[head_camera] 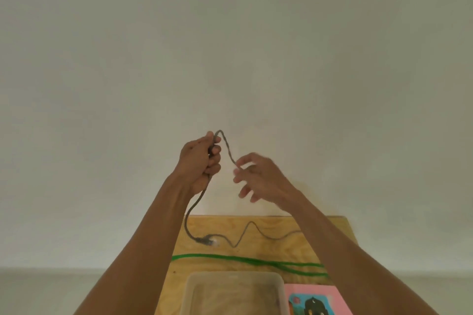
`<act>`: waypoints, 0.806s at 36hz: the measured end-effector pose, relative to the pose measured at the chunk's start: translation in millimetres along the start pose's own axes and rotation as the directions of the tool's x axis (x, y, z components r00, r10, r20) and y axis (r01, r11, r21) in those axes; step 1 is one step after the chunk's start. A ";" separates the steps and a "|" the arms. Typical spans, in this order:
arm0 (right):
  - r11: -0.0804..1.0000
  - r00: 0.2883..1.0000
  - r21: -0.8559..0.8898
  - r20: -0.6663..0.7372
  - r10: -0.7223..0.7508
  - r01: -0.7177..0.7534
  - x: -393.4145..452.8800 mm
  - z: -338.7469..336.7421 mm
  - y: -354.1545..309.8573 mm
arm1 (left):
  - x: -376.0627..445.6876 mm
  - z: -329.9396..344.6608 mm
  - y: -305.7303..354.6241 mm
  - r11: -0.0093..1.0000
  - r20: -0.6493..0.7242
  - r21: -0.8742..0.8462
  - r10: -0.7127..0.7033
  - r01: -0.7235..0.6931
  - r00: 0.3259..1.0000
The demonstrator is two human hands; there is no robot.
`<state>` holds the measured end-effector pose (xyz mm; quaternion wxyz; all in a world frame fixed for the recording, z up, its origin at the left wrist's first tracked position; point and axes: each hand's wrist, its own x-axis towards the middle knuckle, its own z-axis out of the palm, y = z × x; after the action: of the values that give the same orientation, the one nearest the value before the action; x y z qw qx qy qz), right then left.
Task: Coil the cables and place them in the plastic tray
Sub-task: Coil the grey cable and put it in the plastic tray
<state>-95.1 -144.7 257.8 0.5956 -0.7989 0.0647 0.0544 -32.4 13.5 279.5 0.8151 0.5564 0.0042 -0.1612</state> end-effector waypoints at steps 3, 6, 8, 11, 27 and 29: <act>0.996 0.951 -0.087 0.308 0.022 0.005 -12.2 16.5 3.9 | 6.7 6.1 5.7 0.993 -0.055 -0.119 -0.014 0.007 0.998; 0.995 0.932 -0.076 0.360 -0.036 0.068 -17.6 31.8 3.4 | 13.0 10.6 8.4 0.979 -0.083 -0.202 -0.018 0.001 0.996; 0.994 0.933 -0.053 0.351 -0.076 0.101 -18.0 38.6 1.1 | 16.8 12.2 9.1 0.974 -0.103 -0.228 -0.010 -0.014 0.995; 0.989 0.938 -0.043 0.324 -0.123 0.145 -16.4 42.9 -2.4 | 21.7 14.1 10.5 0.965 -0.134 -0.260 -0.005 -0.030 0.991; 0.985 0.980 -0.067 0.134 -0.149 0.159 10.7 -3.7 -34.5 | -11.4 1.1 -5.1 0.908 0.276 0.410 -0.030 -0.090 0.961; 0.970 0.986 -0.182 0.081 -0.148 0.161 14.1 -4.3 -34.1 | -12.6 4.0 -4.3 0.895 0.280 0.422 0.024 -0.145 0.960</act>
<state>-75.4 -139.8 289.0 0.5217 -0.8519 -0.0230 0.0404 -46.1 11.6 279.4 0.6680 0.6984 -0.1667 -0.1956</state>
